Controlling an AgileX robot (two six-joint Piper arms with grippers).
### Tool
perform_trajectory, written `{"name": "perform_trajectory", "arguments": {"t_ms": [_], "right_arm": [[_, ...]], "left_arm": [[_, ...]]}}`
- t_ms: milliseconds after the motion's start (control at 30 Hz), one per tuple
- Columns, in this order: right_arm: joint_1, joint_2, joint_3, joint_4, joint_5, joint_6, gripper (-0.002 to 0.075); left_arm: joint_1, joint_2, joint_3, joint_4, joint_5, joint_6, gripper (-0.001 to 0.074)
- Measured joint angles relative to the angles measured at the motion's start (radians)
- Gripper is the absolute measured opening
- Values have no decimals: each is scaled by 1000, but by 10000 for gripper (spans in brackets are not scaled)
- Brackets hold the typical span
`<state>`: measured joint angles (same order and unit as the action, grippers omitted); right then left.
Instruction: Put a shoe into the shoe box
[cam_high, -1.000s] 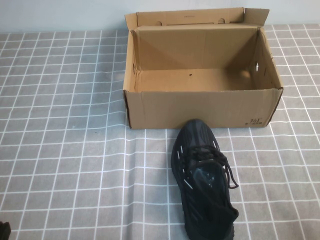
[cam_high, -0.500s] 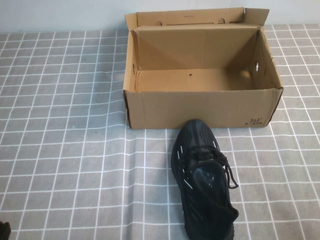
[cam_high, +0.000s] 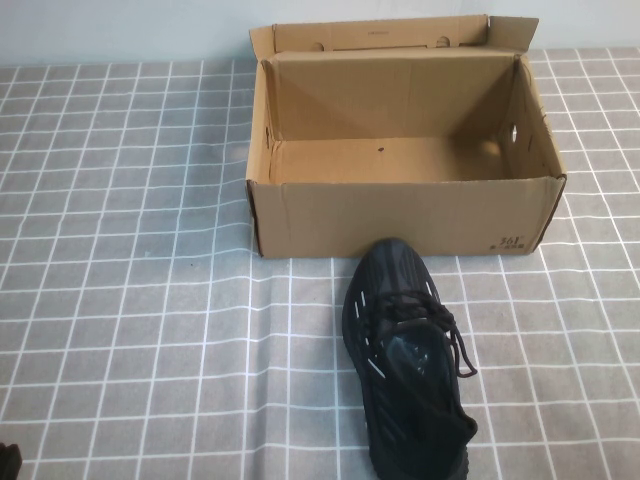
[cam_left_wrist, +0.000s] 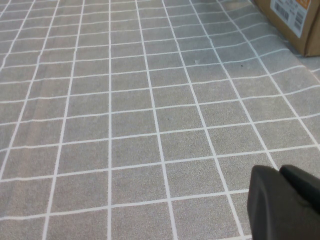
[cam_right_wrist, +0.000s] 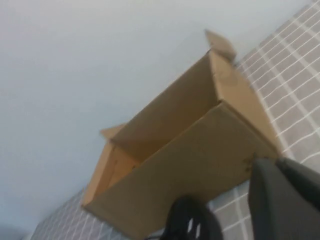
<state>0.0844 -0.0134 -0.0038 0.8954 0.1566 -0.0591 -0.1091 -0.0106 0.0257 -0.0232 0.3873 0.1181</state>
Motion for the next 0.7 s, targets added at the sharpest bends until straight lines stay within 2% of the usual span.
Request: {"name": "perform_trajectory", "arguments": {"t_ms": [133, 400, 533, 700], "right_arm": [[0, 102, -160, -59, 230, 0, -16], [0, 565, -552, -304, 757, -77, -16], [0, 778, -689, -333, 862, -185, -16], [11, 978, -812, -339, 883, -249, -16]], "left_arm": [[0, 0, 0, 0, 0, 0, -1], [0, 0, 0, 0, 0, 0, -1], [0, 0, 0, 0, 0, 0, -1], [0, 0, 0, 0, 0, 0, -1]]}}
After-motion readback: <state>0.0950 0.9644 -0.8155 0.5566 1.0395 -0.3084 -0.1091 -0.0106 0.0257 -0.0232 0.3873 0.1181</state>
